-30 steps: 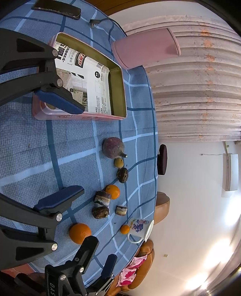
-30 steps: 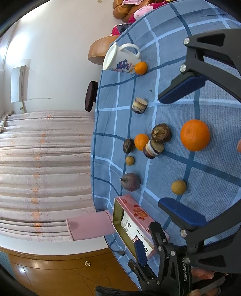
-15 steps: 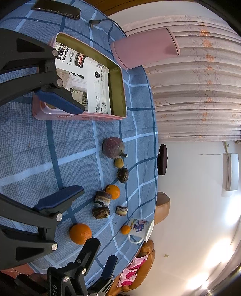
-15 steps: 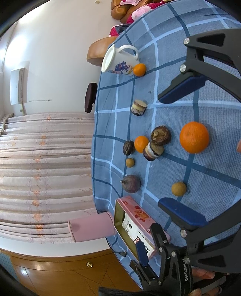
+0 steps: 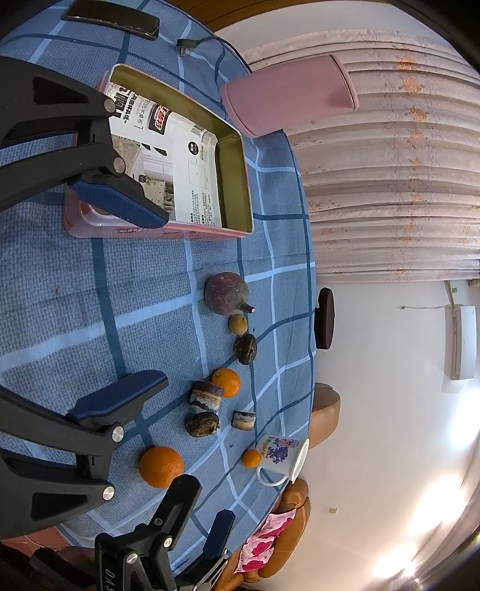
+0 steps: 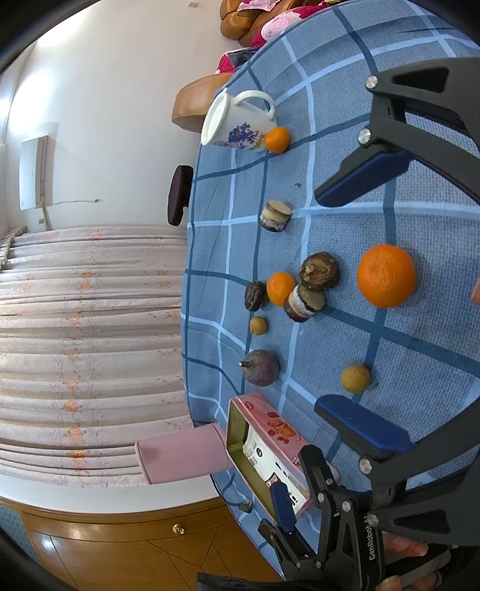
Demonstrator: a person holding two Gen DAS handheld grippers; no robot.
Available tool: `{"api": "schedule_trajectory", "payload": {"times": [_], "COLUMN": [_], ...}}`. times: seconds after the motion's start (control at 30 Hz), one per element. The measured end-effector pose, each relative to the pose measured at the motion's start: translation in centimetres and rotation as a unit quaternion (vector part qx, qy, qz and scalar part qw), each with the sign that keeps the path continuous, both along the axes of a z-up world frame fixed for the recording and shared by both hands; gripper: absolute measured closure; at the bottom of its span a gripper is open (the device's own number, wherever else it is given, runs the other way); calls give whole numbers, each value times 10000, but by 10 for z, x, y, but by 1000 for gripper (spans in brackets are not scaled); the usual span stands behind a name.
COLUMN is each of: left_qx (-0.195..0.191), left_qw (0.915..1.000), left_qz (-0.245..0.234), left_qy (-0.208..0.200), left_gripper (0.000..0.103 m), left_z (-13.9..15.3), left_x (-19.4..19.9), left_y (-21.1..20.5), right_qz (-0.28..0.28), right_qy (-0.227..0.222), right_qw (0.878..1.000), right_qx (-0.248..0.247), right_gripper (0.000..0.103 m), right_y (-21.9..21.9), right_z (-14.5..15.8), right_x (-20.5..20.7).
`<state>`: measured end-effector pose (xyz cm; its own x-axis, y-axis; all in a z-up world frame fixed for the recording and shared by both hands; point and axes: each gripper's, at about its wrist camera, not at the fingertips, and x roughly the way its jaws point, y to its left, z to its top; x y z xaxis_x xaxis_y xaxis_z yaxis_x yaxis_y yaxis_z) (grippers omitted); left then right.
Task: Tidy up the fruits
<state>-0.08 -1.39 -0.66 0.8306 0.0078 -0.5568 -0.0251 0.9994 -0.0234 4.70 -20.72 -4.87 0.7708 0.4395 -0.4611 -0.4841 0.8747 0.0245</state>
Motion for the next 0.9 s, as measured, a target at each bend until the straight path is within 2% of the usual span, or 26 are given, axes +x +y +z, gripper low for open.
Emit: {"api": "schedule_trajectory", "payload": {"times": [0.7, 0.9], "left_qx": [91, 81], "left_qw": [9998, 9995], "left_qz": [-108, -157], "left_qy": [169, 250], "left_gripper": [23, 23], "left_z": [-11, -16], "left_x": [7, 12], "left_y": [-9, -15], "right_qz": [-91, -196], "right_qy": [64, 209], "right_qw": [9998, 9994], "right_qx": [-174, -192], "right_gripper": [0, 0], "right_y": [-6, -15], "right_z": [-15, -22], "right_x": [0, 8]}}
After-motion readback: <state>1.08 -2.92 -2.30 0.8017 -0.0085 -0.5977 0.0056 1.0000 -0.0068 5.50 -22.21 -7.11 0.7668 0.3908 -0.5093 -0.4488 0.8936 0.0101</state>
